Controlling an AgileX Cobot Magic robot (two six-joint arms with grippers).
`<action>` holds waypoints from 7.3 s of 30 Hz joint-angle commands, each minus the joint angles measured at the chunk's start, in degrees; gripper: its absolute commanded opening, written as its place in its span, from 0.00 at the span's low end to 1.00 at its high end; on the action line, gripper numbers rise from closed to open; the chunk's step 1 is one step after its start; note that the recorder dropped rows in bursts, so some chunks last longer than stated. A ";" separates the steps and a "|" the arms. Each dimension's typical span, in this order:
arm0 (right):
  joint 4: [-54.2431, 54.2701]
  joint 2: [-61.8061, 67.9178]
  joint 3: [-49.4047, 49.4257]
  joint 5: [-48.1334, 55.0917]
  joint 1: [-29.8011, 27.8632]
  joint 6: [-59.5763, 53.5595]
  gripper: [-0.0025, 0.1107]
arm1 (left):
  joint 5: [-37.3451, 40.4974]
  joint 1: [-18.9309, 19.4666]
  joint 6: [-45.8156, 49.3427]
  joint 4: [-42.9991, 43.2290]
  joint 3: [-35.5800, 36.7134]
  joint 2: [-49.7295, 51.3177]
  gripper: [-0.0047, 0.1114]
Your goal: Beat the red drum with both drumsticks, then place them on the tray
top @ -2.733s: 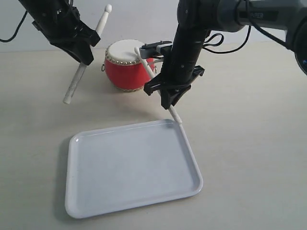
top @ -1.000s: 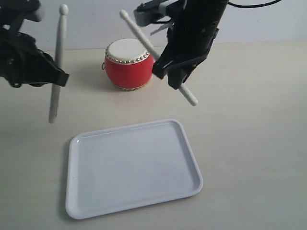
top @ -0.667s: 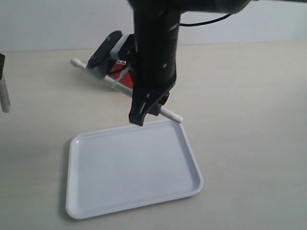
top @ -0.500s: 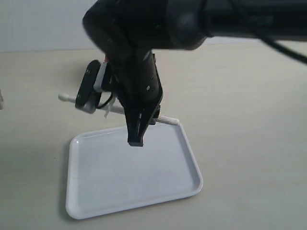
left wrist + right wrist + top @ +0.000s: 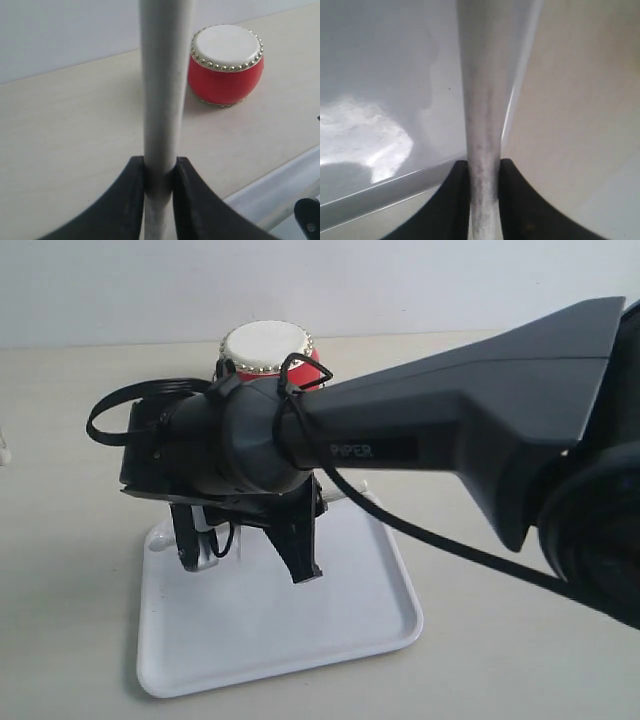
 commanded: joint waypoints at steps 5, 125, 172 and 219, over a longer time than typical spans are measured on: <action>5.15 0.74 0.04 -0.12 -0.02 -2.43 0.02 | -0.59 0.15 -0.65 -0.20 0.32 -0.37 0.04; 103.70 -12.29 0.13 -24.83 -21.29 -44.88 0.47 | 49.65 18.96 71.94 -82.73 -3.15 34.53 0.04; 44.76 -14.18 0.32 -0.12 -21.97 -16.02 0.02 | 45.22 29.86 76.03 -82.73 -3.15 34.41 0.04; 45.89 -10.21 14.96 -9.85 -12.61 -36.30 0.23 | 49.65 29.86 76.16 -81.95 -3.15 34.41 0.04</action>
